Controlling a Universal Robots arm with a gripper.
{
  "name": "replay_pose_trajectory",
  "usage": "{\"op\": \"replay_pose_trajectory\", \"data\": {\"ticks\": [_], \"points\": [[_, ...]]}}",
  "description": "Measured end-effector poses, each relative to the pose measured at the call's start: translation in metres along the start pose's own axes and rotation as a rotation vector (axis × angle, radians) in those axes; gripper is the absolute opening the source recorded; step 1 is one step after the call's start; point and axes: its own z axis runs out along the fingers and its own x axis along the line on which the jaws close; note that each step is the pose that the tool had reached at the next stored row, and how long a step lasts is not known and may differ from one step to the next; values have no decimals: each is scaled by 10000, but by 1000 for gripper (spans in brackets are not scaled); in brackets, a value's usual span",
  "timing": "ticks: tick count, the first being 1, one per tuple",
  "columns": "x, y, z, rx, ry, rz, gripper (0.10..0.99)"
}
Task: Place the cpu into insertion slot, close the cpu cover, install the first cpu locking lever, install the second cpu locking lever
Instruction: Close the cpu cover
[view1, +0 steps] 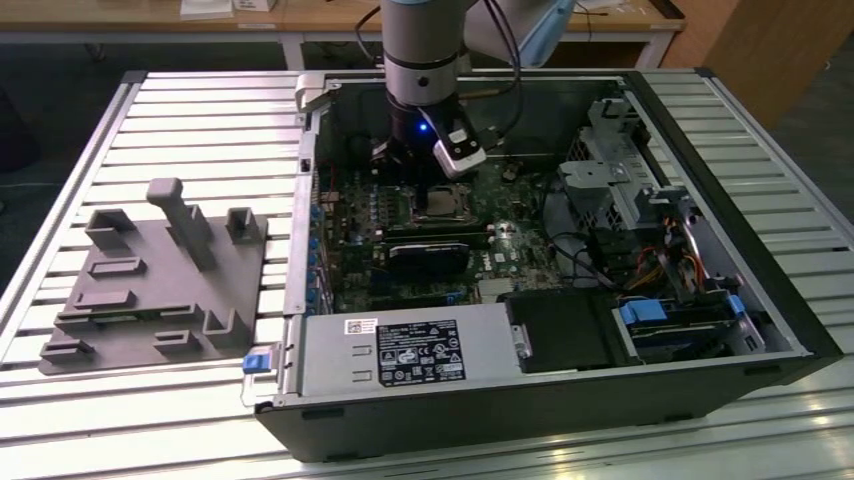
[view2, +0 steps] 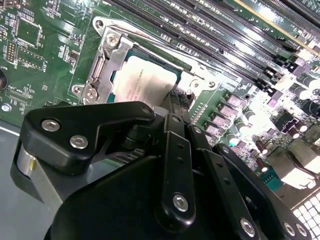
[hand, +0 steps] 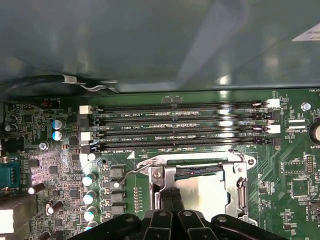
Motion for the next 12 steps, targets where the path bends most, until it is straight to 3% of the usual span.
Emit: {"op": "replay_pose_trajectory", "data": {"ticks": [7, 12], "points": [[2, -2, 36, 6, 3, -11, 106], [-40, 2, 41, 1, 1, -11, 106]]}}
